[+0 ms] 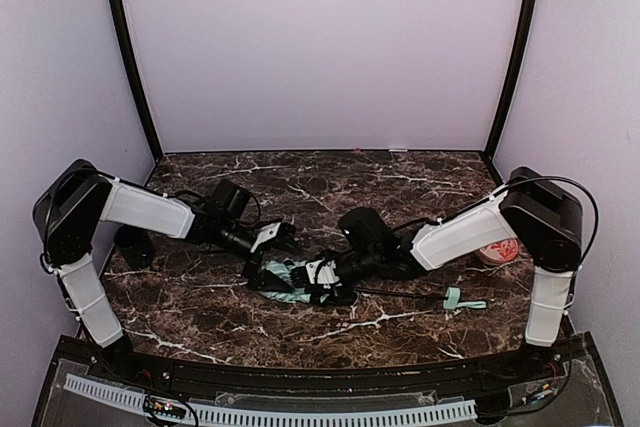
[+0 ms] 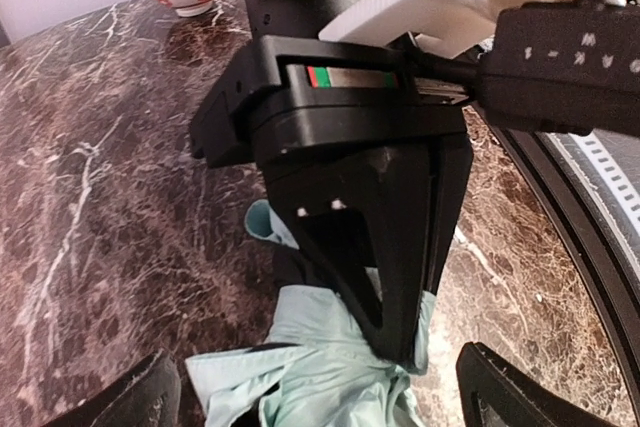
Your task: Put away the umbrella
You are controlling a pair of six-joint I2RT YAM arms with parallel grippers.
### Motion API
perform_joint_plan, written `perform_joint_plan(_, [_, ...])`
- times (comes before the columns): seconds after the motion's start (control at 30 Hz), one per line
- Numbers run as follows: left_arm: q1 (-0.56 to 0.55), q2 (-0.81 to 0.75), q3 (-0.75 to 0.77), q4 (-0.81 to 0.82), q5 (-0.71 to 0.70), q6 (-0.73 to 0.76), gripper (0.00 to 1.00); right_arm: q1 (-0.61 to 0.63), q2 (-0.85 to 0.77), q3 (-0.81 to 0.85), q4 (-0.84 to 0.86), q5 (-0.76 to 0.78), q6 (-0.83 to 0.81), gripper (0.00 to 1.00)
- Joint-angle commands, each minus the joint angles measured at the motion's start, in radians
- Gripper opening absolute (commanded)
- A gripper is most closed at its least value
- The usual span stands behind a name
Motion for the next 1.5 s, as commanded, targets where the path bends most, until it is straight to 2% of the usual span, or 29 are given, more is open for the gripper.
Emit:
perform_joint_plan(0.0, [-0.005,0.080,0.033,0.003,0.117,0.056,0.99,0.012,0.009,-0.031,-0.073,0.034,-0.009,0.00])
perform_joint_plan(0.13, [-0.051,0.117,0.038,-0.118,0.052,0.182,0.99,0.012,0.006,-0.028,-0.077,0.042,-0.011,0.00])
perform_joint_plan(0.23, [-0.065,0.093,-0.017,-0.062,0.006,0.215,0.99,0.011,0.003,-0.028,-0.072,0.047,-0.016,0.00])
perform_joint_plan(0.4, [-0.117,0.127,0.013,-0.108,-0.087,0.262,0.96,0.010,0.004,-0.028,-0.063,0.044,-0.008,0.00])
perform_joint_plan(0.47, [-0.135,0.138,0.010,-0.107,-0.110,0.265,0.84,0.010,0.002,-0.030,-0.059,0.048,-0.006,0.00])
perform_joint_plan(0.53, [-0.141,0.149,0.009,-0.106,-0.161,0.242,0.66,0.010,-0.004,-0.033,-0.053,0.054,-0.004,0.00])
perform_joint_plan(0.63, [-0.141,0.149,0.000,-0.123,-0.191,0.247,0.59,0.010,-0.019,-0.043,-0.033,0.059,0.002,0.00])
perform_joint_plan(0.73, [-0.141,0.146,-0.014,-0.124,-0.263,0.238,0.39,0.010,-0.041,-0.059,-0.010,0.074,0.013,0.00])
perform_joint_plan(0.87, [-0.141,0.156,-0.022,-0.116,-0.291,0.216,0.16,0.013,-0.090,-0.121,0.080,0.106,0.038,0.00])
perform_joint_plan(0.9, [-0.140,0.158,-0.023,-0.105,-0.300,0.202,0.05,0.016,-0.104,-0.137,0.110,0.120,0.049,0.02])
perform_joint_plan(0.93, [-0.140,0.161,-0.024,-0.093,-0.308,0.187,0.00,0.020,-0.121,-0.151,0.134,0.136,0.057,0.04])
perform_joint_plan(1.0, [-0.140,0.169,-0.021,-0.077,-0.327,0.158,0.00,0.026,-0.139,-0.173,0.161,0.158,0.074,0.14])
perform_joint_plan(1.1, [-0.138,0.174,-0.027,-0.048,-0.352,0.136,0.00,0.031,-0.161,-0.206,0.182,0.199,0.098,0.24])
perform_joint_plan(1.33, [-0.137,0.192,-0.016,0.025,-0.451,0.046,0.00,0.040,-0.286,-0.306,0.259,0.267,0.189,0.30])
perform_joint_plan(1.43, [-0.138,0.187,-0.031,0.110,-0.533,-0.013,0.00,0.061,-0.355,-0.358,0.273,0.298,0.212,0.42])
perform_joint_plan(1.47, [-0.138,0.184,-0.040,0.143,-0.558,-0.023,0.00,0.068,-0.377,-0.377,0.278,0.311,0.216,0.43])
